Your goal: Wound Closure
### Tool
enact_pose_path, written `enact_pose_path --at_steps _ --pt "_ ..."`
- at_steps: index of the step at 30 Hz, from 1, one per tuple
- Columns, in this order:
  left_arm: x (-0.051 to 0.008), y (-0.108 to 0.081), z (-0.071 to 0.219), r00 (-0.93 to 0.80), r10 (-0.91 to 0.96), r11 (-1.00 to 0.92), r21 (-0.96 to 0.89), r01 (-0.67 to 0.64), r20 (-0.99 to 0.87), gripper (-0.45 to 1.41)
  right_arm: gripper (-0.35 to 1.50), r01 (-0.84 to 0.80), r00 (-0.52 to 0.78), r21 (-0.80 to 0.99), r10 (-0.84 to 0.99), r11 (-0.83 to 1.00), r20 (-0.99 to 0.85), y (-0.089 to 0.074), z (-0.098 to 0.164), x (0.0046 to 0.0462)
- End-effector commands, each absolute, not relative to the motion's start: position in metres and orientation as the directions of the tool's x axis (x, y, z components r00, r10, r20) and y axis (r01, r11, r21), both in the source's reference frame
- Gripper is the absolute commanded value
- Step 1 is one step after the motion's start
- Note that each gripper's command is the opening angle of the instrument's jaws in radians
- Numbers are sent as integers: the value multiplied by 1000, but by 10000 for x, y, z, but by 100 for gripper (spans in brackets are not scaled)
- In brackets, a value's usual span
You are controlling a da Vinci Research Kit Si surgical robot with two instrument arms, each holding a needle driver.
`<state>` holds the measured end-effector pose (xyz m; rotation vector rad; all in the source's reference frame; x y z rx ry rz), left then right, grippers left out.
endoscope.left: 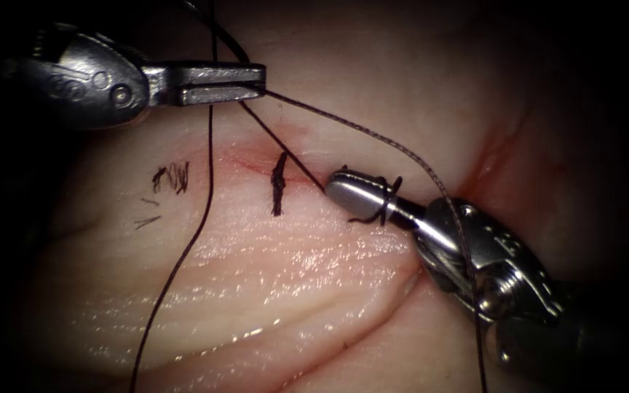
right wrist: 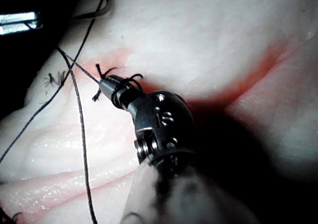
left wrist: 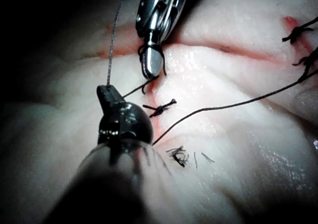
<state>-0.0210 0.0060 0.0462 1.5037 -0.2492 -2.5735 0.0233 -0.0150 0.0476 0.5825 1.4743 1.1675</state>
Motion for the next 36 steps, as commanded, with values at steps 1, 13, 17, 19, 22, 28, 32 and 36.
enact_pose_path --at_steps 1,13,17,19,22,28,32,36 --pt "-212 68 465 -487 -215 -974 219 48 -847 -45 -35 -233 -273 912 878 337 -394 -151 475 242" --pt "-169 139 440 -523 -197 -973 230 2 -829 -45 -35 -258 -328 953 913 161 -243 -160 473 243" --pt "-161 157 439 -530 -195 -971 238 -14 -826 -45 -35 -297 -322 921 881 253 -346 -160 473 243" --pt "-161 169 441 -533 -191 -971 237 -18 -824 -45 -35 -310 -321 905 864 292 -388 -159 472 243" --pt "-161 187 446 -534 -186 -972 233 -22 -825 -45 -35 -349 -295 858 825 377 -482 -159 470 243" --pt "-166 212 464 -546 -179 -972 235 -33 -818 -45 -35 -433 -173 674 678 598 -714 -161 464 241" --pt "-170 220 474 -549 -186 -969 244 -34 -815 -45 -35 -458 -142 616 631 641 -762 -164 458 240" --pt "-173 232 478 -555 -178 -970 241 -41 -813 -45 -35 -486 -106 551 581 678 -807 -168 451 240"
